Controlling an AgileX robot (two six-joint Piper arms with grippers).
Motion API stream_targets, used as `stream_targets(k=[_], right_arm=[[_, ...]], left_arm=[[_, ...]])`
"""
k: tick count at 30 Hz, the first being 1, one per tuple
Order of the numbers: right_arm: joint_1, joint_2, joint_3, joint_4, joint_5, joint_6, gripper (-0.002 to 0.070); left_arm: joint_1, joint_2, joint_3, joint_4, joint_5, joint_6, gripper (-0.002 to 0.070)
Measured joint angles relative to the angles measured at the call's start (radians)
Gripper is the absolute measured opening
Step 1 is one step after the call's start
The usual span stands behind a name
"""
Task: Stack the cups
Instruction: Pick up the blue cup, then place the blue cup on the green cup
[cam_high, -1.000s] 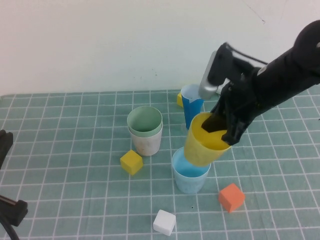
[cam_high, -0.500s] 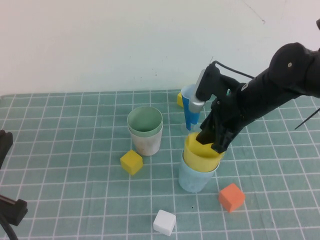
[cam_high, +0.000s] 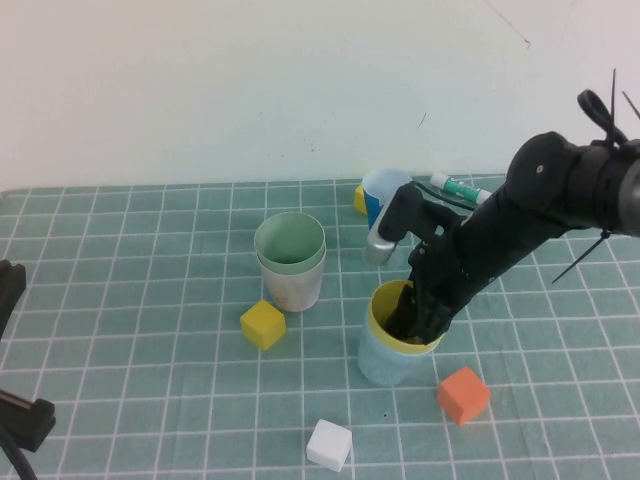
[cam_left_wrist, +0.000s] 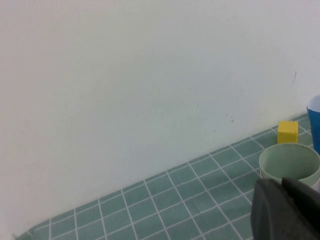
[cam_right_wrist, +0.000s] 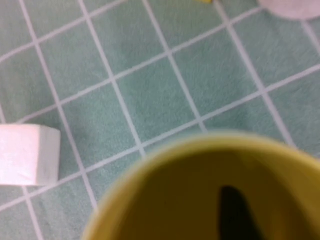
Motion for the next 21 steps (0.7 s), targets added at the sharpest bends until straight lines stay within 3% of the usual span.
stream_targets(k=[5, 14, 21], right_arm=[[0.000, 0.013, -0.036, 0.003, 0.010, 0.002, 0.0076], [0.044, 0.016, -0.458, 0.085, 0.167, 0.044, 0.0062], [0.105, 0.115, -0.786, -0.141, 0.157, 0.204, 0.0061]], left_arm=[[0.000, 0.000, 0.000, 0.002, 0.000, 0.000, -0.0001], [0.000, 0.000, 0.000, 0.003, 0.001, -0.004, -0.0001], [0.000, 0.000, 0.000, 0.003, 0.002, -0.018, -0.0001]])
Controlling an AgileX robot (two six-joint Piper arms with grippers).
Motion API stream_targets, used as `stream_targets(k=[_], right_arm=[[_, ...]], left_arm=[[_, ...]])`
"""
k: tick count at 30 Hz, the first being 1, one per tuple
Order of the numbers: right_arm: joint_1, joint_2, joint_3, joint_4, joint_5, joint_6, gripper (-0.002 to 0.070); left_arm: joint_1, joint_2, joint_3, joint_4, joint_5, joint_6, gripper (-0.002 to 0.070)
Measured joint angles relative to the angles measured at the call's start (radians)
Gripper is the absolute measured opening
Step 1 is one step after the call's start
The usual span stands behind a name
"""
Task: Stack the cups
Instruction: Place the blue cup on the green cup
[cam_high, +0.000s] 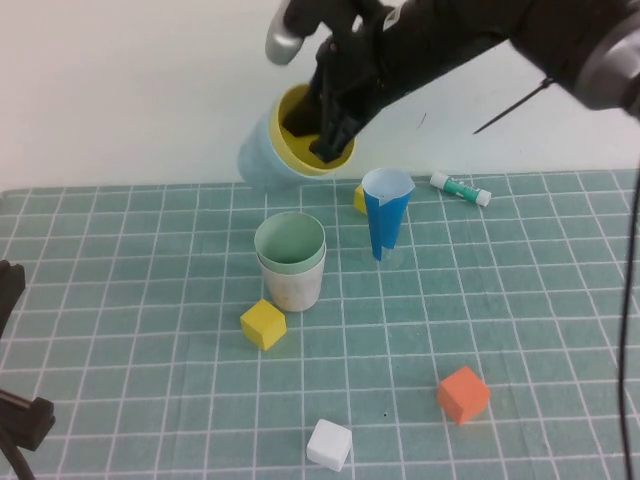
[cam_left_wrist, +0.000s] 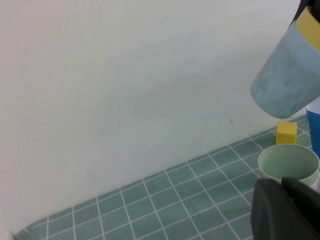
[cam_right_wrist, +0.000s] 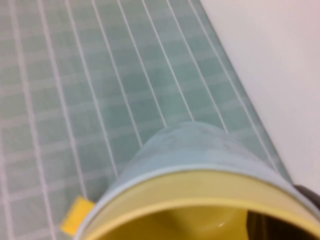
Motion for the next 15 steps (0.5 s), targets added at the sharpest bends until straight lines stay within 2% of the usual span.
stream_targets(k=[5, 15], right_arm=[[0.013, 0.108, -0.051, -0.109, 0.055, 0.047, 0.0060], [0.027, 0.177, -0.054, -0.147, 0.081, 0.057, 0.0058]], left_arm=[[0.000, 0.000, 0.000, 0.000, 0.000, -0.007, -0.0001], [0.000, 0.000, 0.000, 0.000, 0.000, -0.009, -0.0001]])
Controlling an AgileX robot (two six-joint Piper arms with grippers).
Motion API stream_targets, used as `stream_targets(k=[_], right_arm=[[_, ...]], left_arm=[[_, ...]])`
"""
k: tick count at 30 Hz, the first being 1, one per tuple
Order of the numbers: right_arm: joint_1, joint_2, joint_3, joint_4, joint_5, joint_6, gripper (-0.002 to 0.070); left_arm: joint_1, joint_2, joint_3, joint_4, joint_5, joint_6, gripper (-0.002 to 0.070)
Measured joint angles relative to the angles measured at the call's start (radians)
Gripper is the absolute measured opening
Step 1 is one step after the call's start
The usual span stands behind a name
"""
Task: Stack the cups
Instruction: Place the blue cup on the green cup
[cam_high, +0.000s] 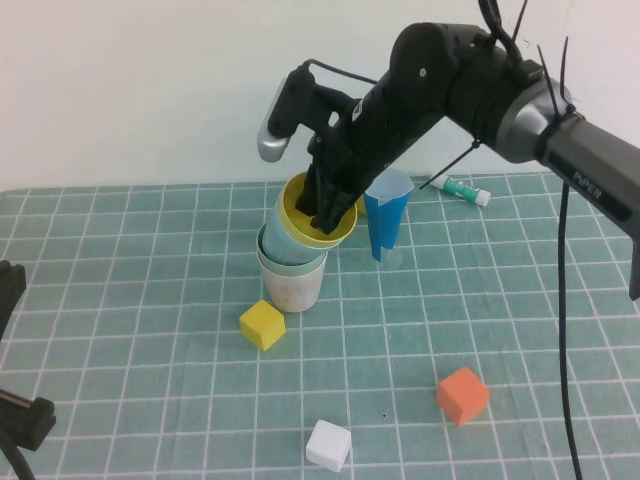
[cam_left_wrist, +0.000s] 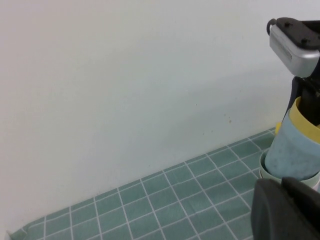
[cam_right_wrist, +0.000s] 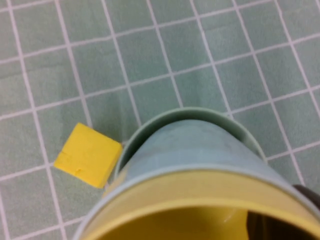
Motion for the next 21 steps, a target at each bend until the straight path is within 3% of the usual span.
stream_targets(k=[4, 9, 12, 17, 21], right_arm=[[0.000, 0.008, 0.000, 0.000, -0.002, 0.004, 0.0095], [0.000, 0.008, -0.013, 0.002, -0.012, 0.042, 0.0257], [0.000, 0.008, -0.042, 0.002, -0.008, 0.055, 0.0302], [0.000, -0.029, -0.096, -0.006, 0.037, 0.057, 0.0297], [0.002, -0.162, -0.107, -0.092, 0.099, 0.057, 0.0161]], left_arm=[[0.000, 0.000, 0.000, 0.000, 0.000, 0.000, -0.0001], [0.000, 0.000, 0.000, 0.000, 0.000, -0.002, -0.0001], [0.000, 0.000, 0.000, 0.000, 0.000, -0.005, -0.0001], [0.000, 0.000, 0.000, 0.000, 0.000, -0.005, -0.0001], [0.000, 0.000, 0.000, 0.000, 0.000, -0.005, -0.0001]])
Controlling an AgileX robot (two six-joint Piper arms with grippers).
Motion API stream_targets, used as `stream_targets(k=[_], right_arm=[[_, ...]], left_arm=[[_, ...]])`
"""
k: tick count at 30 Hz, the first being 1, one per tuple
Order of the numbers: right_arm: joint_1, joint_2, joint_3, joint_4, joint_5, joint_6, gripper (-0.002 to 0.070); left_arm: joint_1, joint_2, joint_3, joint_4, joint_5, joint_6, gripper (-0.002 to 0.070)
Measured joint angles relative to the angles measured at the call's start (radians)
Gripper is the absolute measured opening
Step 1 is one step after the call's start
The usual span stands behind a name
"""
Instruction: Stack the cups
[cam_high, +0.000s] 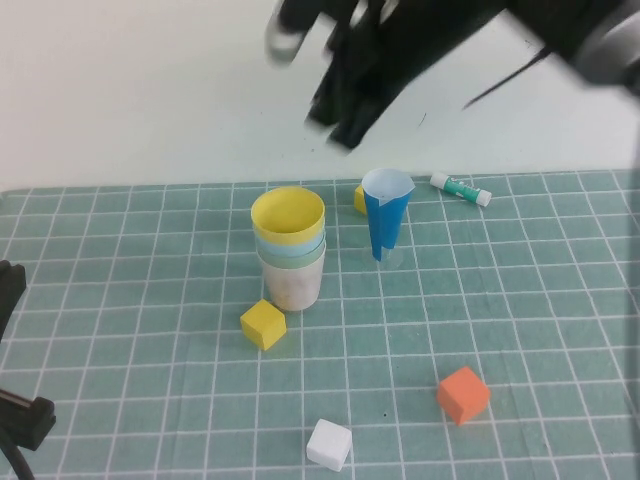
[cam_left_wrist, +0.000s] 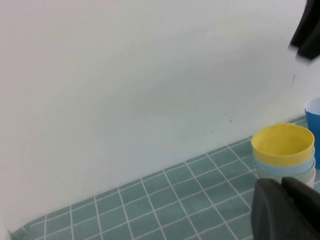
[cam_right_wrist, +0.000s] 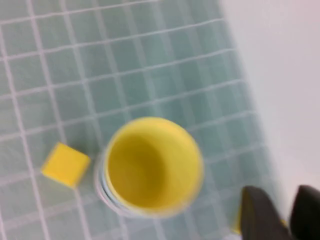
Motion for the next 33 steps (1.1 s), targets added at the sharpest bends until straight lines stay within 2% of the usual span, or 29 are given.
stream_targets(k=[2, 5, 10, 14, 16, 21, 27, 33], right_arm=[[0.000, -0.076, -0.002, -0.069, 0.041, 0.002, 0.0078], [0.000, -0.193, -0.004, -0.200, 0.094, 0.045, 0.0026], [0.000, -0.412, 0.116, -0.431, 0.107, 0.164, 0.0008], [0.000, -0.606, 0.358, -0.647, 0.109, 0.261, 0.0006], [0.000, -0.694, 0.479, -0.698, 0.109, 0.296, 0.0004], [0.000, -0.903, 0.780, -0.678, 0.060, 0.392, 0.0002], [0.000, -1.158, 1.176, -0.507, -0.104, 0.437, 0.0001], [0.000, -1.499, 1.561, -0.431, -0.289, 0.465, 0.0001]], left_arm=[[0.000, 0.000, 0.000, 0.000, 0.000, -0.003, -0.0001], [0.000, 0.000, 0.000, 0.000, 0.006, -0.026, -0.0001], [0.000, 0.000, 0.000, -0.002, 0.011, -0.032, -0.0001], [0.000, 0.000, 0.000, -0.012, 0.009, -0.046, -0.0001], [0.000, 0.000, 0.000, -0.019, 0.009, -0.056, -0.0001], [0.000, -0.002, 0.004, -0.028, 0.007, -0.083, -0.0001], [0.000, -0.025, 0.069, -0.028, -0.069, -0.100, -0.0001], [0.000, -0.144, 0.159, -0.026, -0.023, -0.168, -0.0001]])
